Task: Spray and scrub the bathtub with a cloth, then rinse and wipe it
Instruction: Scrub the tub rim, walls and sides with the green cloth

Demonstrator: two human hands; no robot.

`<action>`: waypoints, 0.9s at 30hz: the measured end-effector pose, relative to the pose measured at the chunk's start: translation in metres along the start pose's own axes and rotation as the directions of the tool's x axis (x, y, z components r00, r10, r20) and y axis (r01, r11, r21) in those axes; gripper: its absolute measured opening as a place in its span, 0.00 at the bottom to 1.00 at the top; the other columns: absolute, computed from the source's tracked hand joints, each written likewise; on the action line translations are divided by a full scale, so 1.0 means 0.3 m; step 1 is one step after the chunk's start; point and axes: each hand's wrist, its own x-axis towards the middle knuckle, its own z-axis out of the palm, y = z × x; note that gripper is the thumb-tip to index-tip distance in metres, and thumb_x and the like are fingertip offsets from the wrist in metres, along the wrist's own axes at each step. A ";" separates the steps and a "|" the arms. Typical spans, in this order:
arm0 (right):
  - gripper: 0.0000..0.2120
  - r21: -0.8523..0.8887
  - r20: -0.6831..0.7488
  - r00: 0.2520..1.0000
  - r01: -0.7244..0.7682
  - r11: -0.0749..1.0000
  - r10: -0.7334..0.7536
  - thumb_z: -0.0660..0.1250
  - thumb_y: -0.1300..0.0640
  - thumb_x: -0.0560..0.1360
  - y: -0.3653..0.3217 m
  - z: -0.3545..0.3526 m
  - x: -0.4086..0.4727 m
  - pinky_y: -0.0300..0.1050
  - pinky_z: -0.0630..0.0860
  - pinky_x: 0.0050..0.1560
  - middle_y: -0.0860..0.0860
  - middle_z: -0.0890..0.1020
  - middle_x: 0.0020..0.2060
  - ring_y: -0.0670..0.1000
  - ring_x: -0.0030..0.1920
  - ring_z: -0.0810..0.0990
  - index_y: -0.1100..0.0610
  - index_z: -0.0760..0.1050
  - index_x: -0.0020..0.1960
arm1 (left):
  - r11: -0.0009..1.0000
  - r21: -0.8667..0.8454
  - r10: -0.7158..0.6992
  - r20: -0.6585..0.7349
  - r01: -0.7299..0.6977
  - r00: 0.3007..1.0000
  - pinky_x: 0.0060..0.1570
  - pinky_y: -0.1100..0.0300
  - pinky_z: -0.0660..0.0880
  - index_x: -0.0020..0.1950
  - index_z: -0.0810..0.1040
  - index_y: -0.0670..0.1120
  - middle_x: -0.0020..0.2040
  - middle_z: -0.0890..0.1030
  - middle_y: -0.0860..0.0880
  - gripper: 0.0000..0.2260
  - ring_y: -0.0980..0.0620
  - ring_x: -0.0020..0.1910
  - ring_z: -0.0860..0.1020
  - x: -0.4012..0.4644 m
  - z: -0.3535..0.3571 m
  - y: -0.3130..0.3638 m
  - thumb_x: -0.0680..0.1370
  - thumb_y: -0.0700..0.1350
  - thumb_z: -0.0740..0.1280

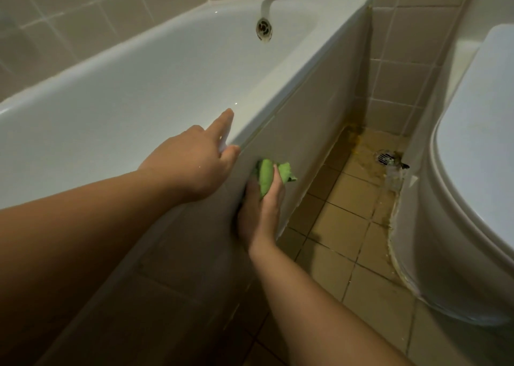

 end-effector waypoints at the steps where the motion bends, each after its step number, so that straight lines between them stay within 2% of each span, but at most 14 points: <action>1: 0.29 0.041 0.003 0.999 -0.043 0.998 0.043 0.61 0.40 0.84 -0.021 -0.012 0.036 0.50 0.70 0.68 0.45 0.63 0.77 0.53 0.73 0.69 0.39 0.54 0.81 | 1.000 0.004 -0.001 0.000 0.001 1.000 0.54 0.52 0.68 0.84 0.44 0.61 0.69 0.74 0.42 0.29 0.39 0.64 0.75 0.005 -0.001 0.004 0.85 0.61 0.53; 3: 0.28 0.085 -0.011 0.999 -0.045 0.995 0.046 0.61 0.46 0.85 -0.092 -0.019 0.104 0.48 0.69 0.68 0.46 0.63 0.77 0.52 0.74 0.68 0.44 0.56 0.82 | 1.000 0.005 -0.006 0.006 0.006 1.000 0.57 0.51 0.68 0.84 0.44 0.61 0.72 0.73 0.41 0.29 0.39 0.67 0.74 0.019 -0.002 0.017 0.85 0.60 0.54; 6: 0.27 0.035 -0.014 0.983 0.183 0.983 -0.182 0.60 0.44 0.85 -0.175 0.005 0.091 0.54 0.70 0.74 0.49 0.63 0.77 0.51 0.76 0.66 0.45 0.58 0.81 | 1.000 -0.012 -0.013 0.008 0.013 1.000 0.66 0.48 0.68 0.84 0.45 0.62 0.77 0.70 0.42 0.29 0.38 0.72 0.71 0.051 -0.004 0.024 0.85 0.62 0.53; 8: 0.26 -0.017 0.012 0.961 0.276 0.961 -0.276 0.60 0.43 0.85 -0.163 0.014 0.032 0.53 0.71 0.72 0.51 0.66 0.75 0.51 0.74 0.68 0.44 0.59 0.81 | 1.000 -0.028 -0.012 0.008 0.012 1.000 0.67 0.48 0.68 0.84 0.45 0.63 0.77 0.70 0.42 0.29 0.38 0.73 0.70 0.068 -0.003 0.024 0.85 0.62 0.53; 10: 0.25 -0.049 0.052 0.953 0.303 0.952 -0.300 0.61 0.46 0.85 -0.149 -0.003 -0.008 0.48 0.73 0.69 0.50 0.67 0.73 0.50 0.72 0.70 0.44 0.60 0.80 | 0.999 -0.033 -0.001 0.008 0.001 1.000 0.66 0.48 0.69 0.84 0.45 0.63 0.77 0.71 0.42 0.28 0.39 0.72 0.71 0.073 -0.004 0.028 0.85 0.61 0.52; 16: 0.24 -0.072 -0.024 0.985 0.168 0.983 -0.170 0.62 0.50 0.85 -0.258 -0.036 0.202 0.41 0.67 0.68 0.52 0.68 0.73 0.51 0.71 0.70 0.50 0.64 0.79 | 0.999 -0.048 0.015 0.005 -0.015 1.000 0.70 0.48 0.66 0.84 0.47 0.62 0.79 0.68 0.44 0.27 0.40 0.76 0.68 0.086 -0.006 0.029 0.85 0.61 0.51; 18: 0.23 -0.055 -0.021 0.980 0.197 0.979 -0.198 0.62 0.50 0.85 -0.261 -0.031 0.173 0.35 0.65 0.64 0.52 0.68 0.73 0.51 0.71 0.70 0.50 0.65 0.79 | 0.998 -0.056 0.015 -0.003 -0.015 1.000 0.71 0.48 0.65 0.84 0.48 0.61 0.80 0.68 0.45 0.27 0.41 0.76 0.68 0.096 -0.006 0.036 0.86 0.60 0.50; 20: 0.23 -0.064 0.043 0.970 0.243 0.968 -0.241 0.63 0.53 0.85 -0.217 -0.018 0.054 0.30 0.65 0.62 0.51 0.68 0.73 0.49 0.71 0.69 0.47 0.65 0.79 | 0.997 -0.074 0.011 -0.002 -0.012 1.000 0.72 0.48 0.65 0.84 0.49 0.61 0.79 0.68 0.45 0.26 0.41 0.76 0.67 0.107 -0.007 0.043 0.86 0.59 0.50; 23: 0.24 -0.068 0.075 0.950 0.308 0.949 -0.303 0.64 0.54 0.84 -0.183 -0.014 -0.045 0.37 0.69 0.65 0.50 0.68 0.72 0.48 0.70 0.70 0.46 0.65 0.78 | 0.996 -0.088 0.018 0.004 -0.018 1.000 0.72 0.48 0.65 0.84 0.50 0.61 0.79 0.69 0.45 0.25 0.41 0.76 0.68 0.111 -0.011 0.046 0.87 0.57 0.50; 26: 0.22 -0.075 0.019 0.982 0.188 0.979 -0.187 0.63 0.51 0.85 -0.228 -0.027 0.120 0.44 0.69 0.67 0.51 0.69 0.71 0.51 0.69 0.71 0.48 0.66 0.78 | 0.993 -0.110 0.033 -0.017 -0.034 0.999 0.75 0.50 0.63 0.84 0.52 0.60 0.81 0.66 0.49 0.24 0.43 0.78 0.65 0.106 -0.015 0.038 0.87 0.56 0.51; 27: 0.22 -0.083 0.001 0.988 0.157 0.984 -0.157 0.62 0.51 0.85 -0.250 -0.037 0.169 0.44 0.69 0.66 0.51 0.69 0.71 0.51 0.68 0.71 0.49 0.66 0.78 | 0.992 -0.122 0.032 -0.024 -0.035 0.999 0.75 0.51 0.61 0.84 0.54 0.60 0.81 0.65 0.50 0.24 0.44 0.79 0.64 0.105 -0.015 0.038 0.87 0.55 0.51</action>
